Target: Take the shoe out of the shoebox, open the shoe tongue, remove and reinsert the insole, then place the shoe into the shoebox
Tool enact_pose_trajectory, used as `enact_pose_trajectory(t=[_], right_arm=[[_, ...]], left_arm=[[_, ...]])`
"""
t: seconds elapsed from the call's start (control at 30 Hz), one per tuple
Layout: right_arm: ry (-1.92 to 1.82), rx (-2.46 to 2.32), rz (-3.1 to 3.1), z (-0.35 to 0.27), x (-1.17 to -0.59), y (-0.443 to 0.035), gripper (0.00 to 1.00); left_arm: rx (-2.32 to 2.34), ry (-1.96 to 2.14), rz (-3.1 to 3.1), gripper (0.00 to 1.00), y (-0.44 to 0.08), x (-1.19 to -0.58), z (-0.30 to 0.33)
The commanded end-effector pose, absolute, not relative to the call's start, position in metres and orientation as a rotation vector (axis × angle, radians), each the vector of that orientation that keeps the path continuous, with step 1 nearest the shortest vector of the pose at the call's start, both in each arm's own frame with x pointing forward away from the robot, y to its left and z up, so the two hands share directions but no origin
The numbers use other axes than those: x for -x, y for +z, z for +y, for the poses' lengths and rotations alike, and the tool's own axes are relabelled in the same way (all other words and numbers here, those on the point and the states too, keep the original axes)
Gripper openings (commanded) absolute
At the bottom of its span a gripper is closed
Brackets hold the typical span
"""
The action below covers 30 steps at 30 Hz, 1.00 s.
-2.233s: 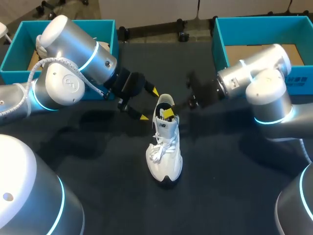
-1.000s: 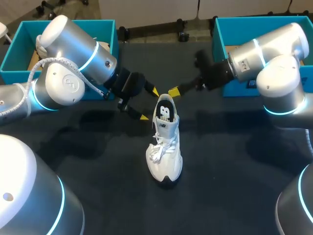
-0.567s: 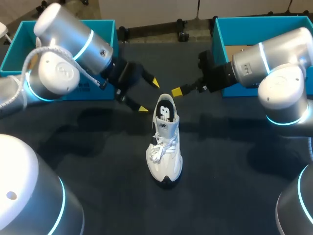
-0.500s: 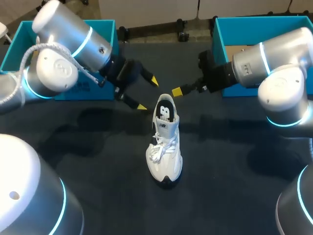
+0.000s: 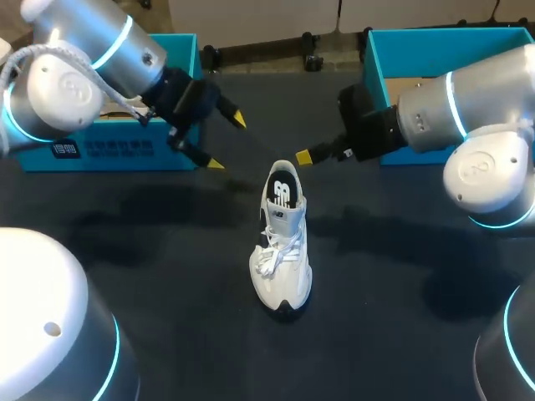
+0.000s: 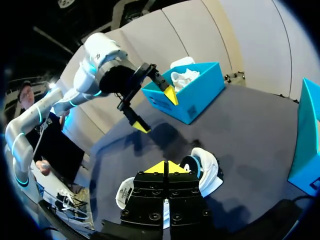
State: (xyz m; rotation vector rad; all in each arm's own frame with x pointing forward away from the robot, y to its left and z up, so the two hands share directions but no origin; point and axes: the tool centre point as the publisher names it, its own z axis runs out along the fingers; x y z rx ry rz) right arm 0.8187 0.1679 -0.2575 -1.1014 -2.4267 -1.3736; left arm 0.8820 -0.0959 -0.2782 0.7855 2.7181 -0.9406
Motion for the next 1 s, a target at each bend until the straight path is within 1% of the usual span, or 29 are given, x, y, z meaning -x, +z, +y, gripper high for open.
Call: enact_pose_trajectory(t=[0.03, 0.43, 0.57, 0.67, 0.73, 1.0], right_arm=[[-1.367, 1.125, -2.441, 0.169, -0.817, -0.257, 0.00], [-1.361, 1.138, -2.447, 0.170, -0.817, -0.257, 0.00], [-1.322, 1.280, -2.478, 0.183, -0.821, -0.255, 0.00], [-1.183, 1.460, -2.528, 0.186, -0.821, -0.257, 0.00], [-1.160, 1.535, -2.526, 0.187, -0.821, -0.256, 0.00], [-1.029, 1.728, -2.576, 0.195, -0.815, -0.257, 0.00]], left_arm=[[-0.803, -0.963, 2.730, 1.00, -0.270, -0.893, -0.074], [-0.825, -0.915, 2.755, 1.00, -0.260, -0.909, -0.039], [-0.821, -0.899, 2.744, 1.00, -0.252, -0.913, -0.032], [-0.820, -0.883, 2.744, 1.00, -0.245, -0.916, -0.026], [-0.800, -0.864, 2.755, 1.00, -0.240, -0.917, -0.023], [-0.704, -0.840, 2.766, 1.00, -0.218, -0.916, -0.012]])
